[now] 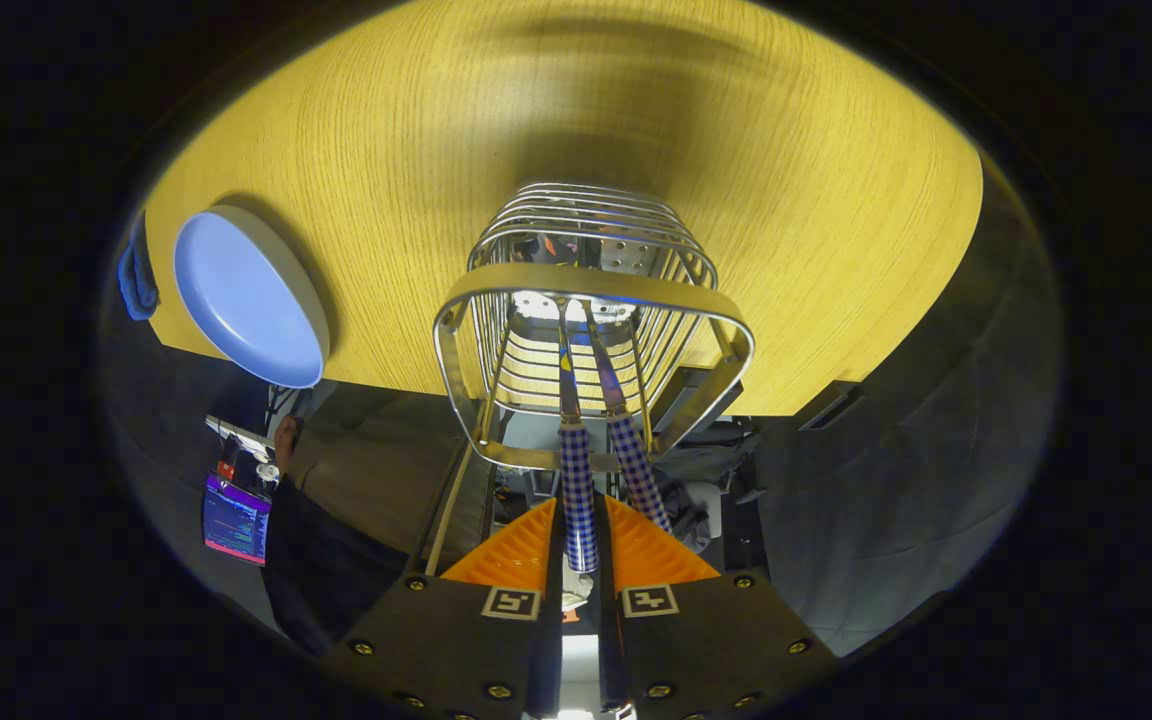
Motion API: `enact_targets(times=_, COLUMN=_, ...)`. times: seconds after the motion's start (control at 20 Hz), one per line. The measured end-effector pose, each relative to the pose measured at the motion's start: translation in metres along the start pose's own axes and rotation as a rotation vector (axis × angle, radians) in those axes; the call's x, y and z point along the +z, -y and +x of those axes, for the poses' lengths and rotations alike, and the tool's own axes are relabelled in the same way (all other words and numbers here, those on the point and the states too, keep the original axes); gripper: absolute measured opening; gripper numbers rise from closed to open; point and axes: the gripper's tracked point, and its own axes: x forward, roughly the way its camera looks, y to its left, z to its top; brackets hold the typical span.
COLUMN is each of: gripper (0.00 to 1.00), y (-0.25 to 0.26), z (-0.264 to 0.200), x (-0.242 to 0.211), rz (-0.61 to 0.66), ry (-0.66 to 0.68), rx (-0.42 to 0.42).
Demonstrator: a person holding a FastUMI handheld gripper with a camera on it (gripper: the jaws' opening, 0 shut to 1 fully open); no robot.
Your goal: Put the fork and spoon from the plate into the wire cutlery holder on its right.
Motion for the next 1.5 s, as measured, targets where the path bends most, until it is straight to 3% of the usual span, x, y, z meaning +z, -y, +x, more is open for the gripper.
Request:
enact_targets(times=0.4, gripper=0.15, y=-0.002, z=-0.012, x=-0.015, rz=-0.017, ry=0.164, rx=-0.003)
enact_targets(times=0.45, gripper=0.44, y=-0.002, z=-0.011, x=-0.02, rz=-0.024, ry=0.188, rx=-0.01)
enact_targets(times=0.5, gripper=0.54, y=-0.004, z=-0.017, x=-0.021, rz=-0.025, ry=0.219, rx=-0.009)
enact_targets(times=0.65, gripper=0.55, y=-0.008, z=-0.023, x=-0.023, rz=-0.021, ry=0.378, rx=-0.024)
enact_targets(times=0.8, gripper=0.55, y=-0.02, z=-0.051, x=-0.01, rz=-0.011, ry=0.646, rx=-0.019)
enact_targets(times=1.1, gripper=0.55, y=-0.115, z=-0.077, x=-0.013, rz=-0.005, ry=1.109, rx=0.206)
enact_targets(times=1.35, gripper=0.55, y=-0.139, z=-0.098, x=-0.018, rz=0.018, ry=1.419, rx=0.161)
enact_targets(times=1.5, gripper=0.55, y=-0.162, z=-0.118, x=-0.025, rz=0.01, ry=1.599, rx=0.185)
